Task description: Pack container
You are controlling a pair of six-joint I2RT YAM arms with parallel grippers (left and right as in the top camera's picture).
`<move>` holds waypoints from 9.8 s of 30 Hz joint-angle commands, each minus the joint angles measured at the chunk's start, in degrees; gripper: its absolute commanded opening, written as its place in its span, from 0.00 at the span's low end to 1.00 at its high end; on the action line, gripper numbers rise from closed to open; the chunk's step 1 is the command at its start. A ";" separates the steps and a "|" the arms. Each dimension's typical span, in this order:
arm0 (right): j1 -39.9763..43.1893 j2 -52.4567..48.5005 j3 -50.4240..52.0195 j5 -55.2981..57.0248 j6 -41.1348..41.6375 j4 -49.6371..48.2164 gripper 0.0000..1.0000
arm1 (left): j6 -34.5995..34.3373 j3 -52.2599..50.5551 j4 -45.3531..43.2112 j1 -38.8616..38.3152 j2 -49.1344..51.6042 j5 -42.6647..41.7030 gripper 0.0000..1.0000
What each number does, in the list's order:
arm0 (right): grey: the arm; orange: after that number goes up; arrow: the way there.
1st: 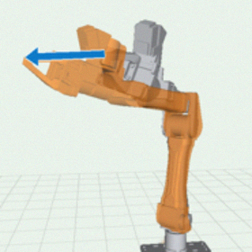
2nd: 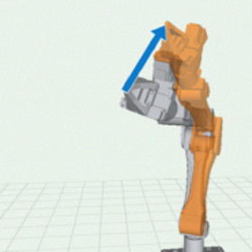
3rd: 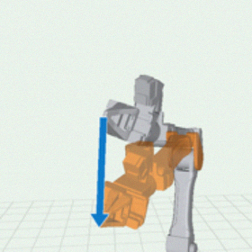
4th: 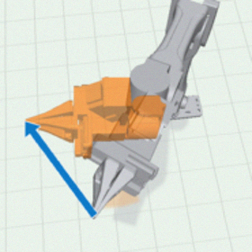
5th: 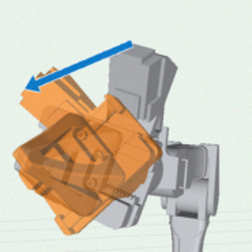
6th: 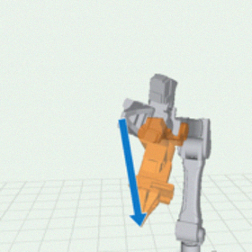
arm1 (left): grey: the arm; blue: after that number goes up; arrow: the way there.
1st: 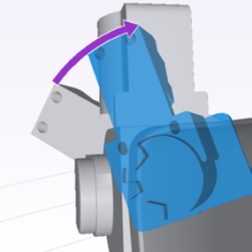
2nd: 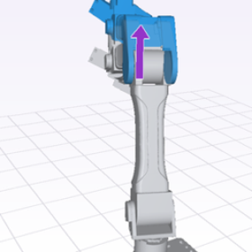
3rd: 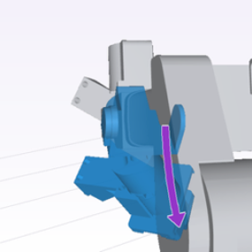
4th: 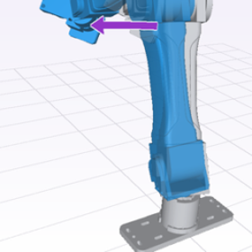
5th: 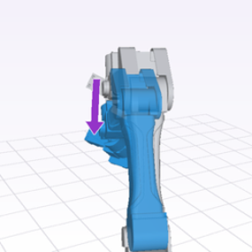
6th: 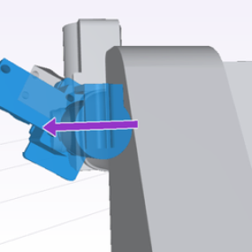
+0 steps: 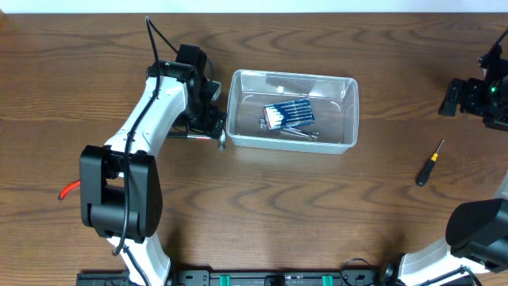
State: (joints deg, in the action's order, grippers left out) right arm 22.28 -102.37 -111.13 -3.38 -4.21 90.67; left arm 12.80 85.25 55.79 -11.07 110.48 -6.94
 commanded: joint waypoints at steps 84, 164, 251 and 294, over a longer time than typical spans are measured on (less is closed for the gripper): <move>-0.57 0.04 0.26 0.11 -0.76 1.05 0.99 | 6.43 -0.02 -2.12 -1.60 12.57 7.41 0.92; -0.57 0.04 0.26 0.11 -0.76 1.07 0.99 | 6.43 0.07 -0.39 -1.60 10.21 7.50 0.06; -0.57 0.04 0.26 -0.92 -0.52 3.23 0.99 | 2.73 17.53 -6.80 -29.90 -5.35 7.58 0.06; -0.57 0.04 0.26 -1.62 -0.57 3.50 0.99 | -8.66 17.53 -18.18 -24.04 10.05 0.98 0.05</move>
State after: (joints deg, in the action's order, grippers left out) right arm 22.28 -102.37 -111.13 -4.49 -4.21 94.04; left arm 5.96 101.34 37.17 -37.19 118.87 -5.45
